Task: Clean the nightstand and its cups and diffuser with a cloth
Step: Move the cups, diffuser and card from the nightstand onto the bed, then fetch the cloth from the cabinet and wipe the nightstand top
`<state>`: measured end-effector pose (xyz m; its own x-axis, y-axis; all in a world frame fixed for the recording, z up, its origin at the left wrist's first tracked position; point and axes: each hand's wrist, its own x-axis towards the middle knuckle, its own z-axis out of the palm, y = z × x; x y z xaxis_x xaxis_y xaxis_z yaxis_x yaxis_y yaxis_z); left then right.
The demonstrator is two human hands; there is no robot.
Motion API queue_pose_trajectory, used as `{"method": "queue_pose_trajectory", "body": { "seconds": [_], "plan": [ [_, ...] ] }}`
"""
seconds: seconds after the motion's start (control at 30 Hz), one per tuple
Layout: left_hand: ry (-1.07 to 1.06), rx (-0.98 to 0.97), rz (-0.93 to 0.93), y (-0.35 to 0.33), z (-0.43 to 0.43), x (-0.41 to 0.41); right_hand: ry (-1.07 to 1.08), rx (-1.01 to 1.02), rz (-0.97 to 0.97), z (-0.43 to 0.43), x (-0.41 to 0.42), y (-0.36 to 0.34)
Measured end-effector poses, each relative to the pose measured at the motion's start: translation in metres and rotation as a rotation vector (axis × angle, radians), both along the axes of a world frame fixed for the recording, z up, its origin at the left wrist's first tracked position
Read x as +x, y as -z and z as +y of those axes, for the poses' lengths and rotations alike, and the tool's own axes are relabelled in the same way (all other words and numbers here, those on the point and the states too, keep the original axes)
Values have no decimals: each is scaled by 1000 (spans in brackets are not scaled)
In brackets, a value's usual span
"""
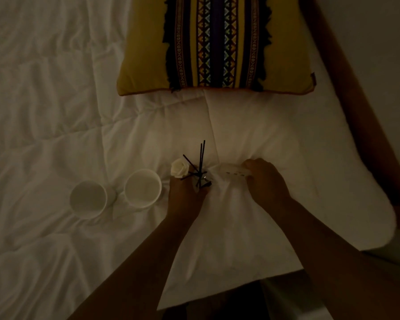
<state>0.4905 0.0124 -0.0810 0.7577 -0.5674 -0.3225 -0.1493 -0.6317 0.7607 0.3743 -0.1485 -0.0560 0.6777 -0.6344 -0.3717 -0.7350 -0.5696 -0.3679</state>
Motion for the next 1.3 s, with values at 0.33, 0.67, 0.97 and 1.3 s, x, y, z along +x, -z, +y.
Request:
{"method": "queue_pose_trajectory", "body": {
  "seconds": [0.33, 0.67, 0.97, 1.3],
  "plan": [
    [201, 300, 1, -42, 19, -5, 121, 56, 176, 7, -25, -45],
    [274, 322, 49, -154, 70, -30, 59, 178, 101, 79, -76, -138],
    [206, 355, -97, -256, 200, -77, -186, 168, 54, 183, -97, -230],
    [-193, 490, 24, -333, 441, -109, -819, 91, 67, 384, -22, -306]
  ]
}}
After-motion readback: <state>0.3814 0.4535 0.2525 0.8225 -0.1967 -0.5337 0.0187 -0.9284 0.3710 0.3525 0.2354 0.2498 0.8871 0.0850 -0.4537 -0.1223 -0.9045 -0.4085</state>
